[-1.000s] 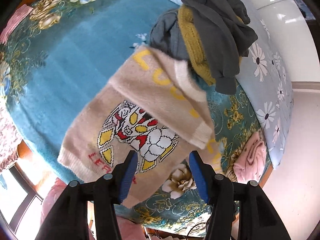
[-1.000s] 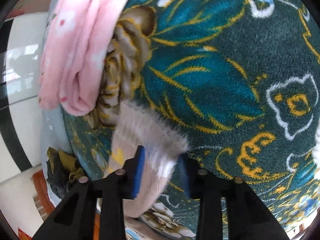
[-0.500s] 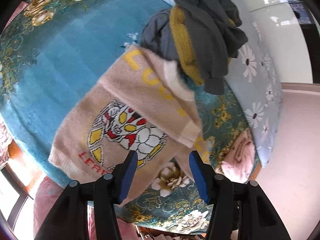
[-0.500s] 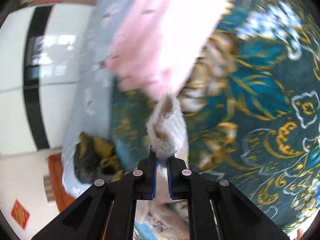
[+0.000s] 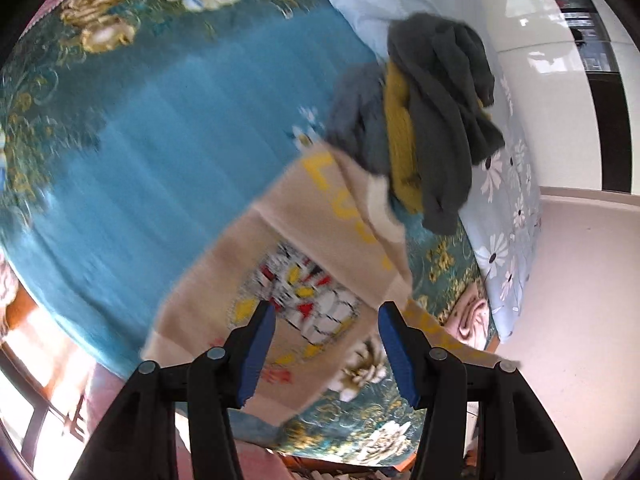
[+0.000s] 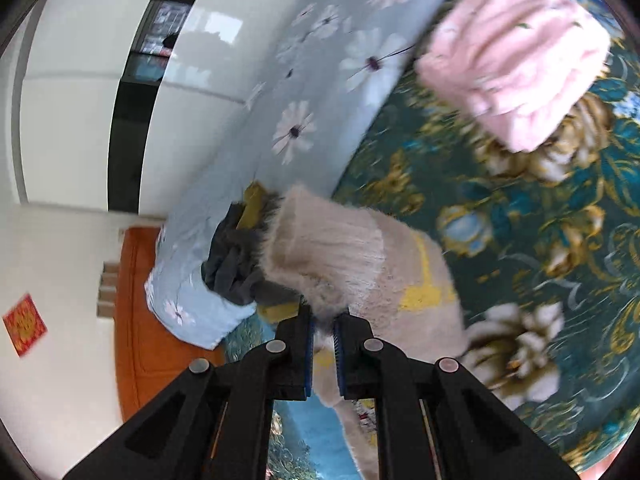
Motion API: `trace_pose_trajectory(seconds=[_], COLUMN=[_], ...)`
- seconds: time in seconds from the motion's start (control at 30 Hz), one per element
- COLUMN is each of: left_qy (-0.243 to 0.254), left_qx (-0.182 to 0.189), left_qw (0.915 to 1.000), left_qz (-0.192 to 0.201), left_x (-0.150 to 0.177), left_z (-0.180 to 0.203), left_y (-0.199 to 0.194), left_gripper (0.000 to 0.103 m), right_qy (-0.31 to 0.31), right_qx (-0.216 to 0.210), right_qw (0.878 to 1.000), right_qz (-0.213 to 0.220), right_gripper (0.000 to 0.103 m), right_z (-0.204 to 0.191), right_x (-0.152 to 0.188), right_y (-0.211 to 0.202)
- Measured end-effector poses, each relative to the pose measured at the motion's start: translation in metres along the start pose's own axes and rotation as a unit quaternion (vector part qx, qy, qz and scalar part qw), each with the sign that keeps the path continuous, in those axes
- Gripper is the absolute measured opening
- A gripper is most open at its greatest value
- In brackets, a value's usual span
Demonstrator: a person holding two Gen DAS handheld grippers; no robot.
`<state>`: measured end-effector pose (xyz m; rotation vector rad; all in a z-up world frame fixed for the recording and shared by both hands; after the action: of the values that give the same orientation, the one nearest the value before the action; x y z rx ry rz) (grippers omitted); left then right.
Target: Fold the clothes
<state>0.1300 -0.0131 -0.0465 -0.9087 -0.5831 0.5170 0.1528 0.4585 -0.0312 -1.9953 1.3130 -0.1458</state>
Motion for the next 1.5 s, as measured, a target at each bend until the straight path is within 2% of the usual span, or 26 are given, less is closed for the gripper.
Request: trace_pose_trajectory(seconds=[0.23, 0.37, 0.57, 0.67, 0.8, 0.83, 0.93, 1.1, 1.23, 1.37, 1.5], left_qy=[-0.025, -0.059, -0.103, -0.133, -0.146, -0.146, -0.137, -0.114, -0.098, -0.078, -0.047], left_qx=[0.027, 0.035, 0.045, 0.042, 0.028, 0.024, 0.011, -0.016, -0.028, -0.023, -0.018], left_qw=[0.9993, 0.9976, 0.9935, 0.9900, 0.9883, 0.9883, 0.9893, 0.9905, 0.9907, 0.9924, 0.9952], left_qz=[0.001, -0.011, -0.015, -0.021, -0.034, -0.038, -0.050, -0.076, -0.091, -0.093, -0.083], left_x=[-0.061, -0.085, -0.103, -0.107, -0.106, -0.104, -0.097, -0.079, -0.067, -0.065, -0.068], left_z=[-0.067, -0.105, -0.152, -0.177, -0.197, -0.200, -0.205, -0.209, -0.203, -0.185, -0.160], left_y=[-0.031, -0.034, -0.041, -0.038, -0.028, -0.025, -0.017, 0.001, 0.011, 0.016, 0.016], left_gripper=[0.058, 0.058, 0.058, 0.058, 0.058, 0.058, 0.058, 0.058, 0.058, 0.058, 0.060], right_qy=[-0.062, -0.080, -0.114, -0.135, -0.171, -0.180, -0.181, -0.187, -0.207, -0.214, -0.225], right_qx=[0.016, 0.045, 0.107, 0.137, 0.176, 0.189, 0.210, 0.225, 0.228, 0.185, 0.156], right_qw=[0.997, 0.992, 0.974, 0.961, 0.940, 0.935, 0.928, 0.918, 0.908, 0.916, 0.928], right_qz=[-0.045, -0.091, -0.165, -0.199, -0.235, -0.241, -0.247, -0.268, -0.284, -0.284, -0.252], right_gripper=[0.009, 0.009, 0.009, 0.009, 0.009, 0.009, 0.009, 0.010, 0.018, 0.034, 0.050], right_z=[-0.105, -0.140, -0.152, -0.155, -0.153, -0.152, -0.144, -0.134, -0.131, -0.141, -0.157], right_x=[0.053, 0.095, 0.137, 0.155, 0.177, 0.181, 0.187, 0.197, 0.208, 0.208, 0.189], right_y=[0.079, 0.140, 0.209, 0.242, 0.279, 0.288, 0.308, 0.337, 0.351, 0.348, 0.320])
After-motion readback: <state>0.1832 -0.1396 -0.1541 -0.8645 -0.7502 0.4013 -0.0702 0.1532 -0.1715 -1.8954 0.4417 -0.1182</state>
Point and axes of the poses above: each gripper's, at about its wrist camera, not at the fingertips, and y roughly the way its jaws point, z to its right, x to its underside, the point moved 5 cm from there along y, roughly the way its jaws point, and after that the axes turned 14 degrees about -y, right-handed, at the moved point
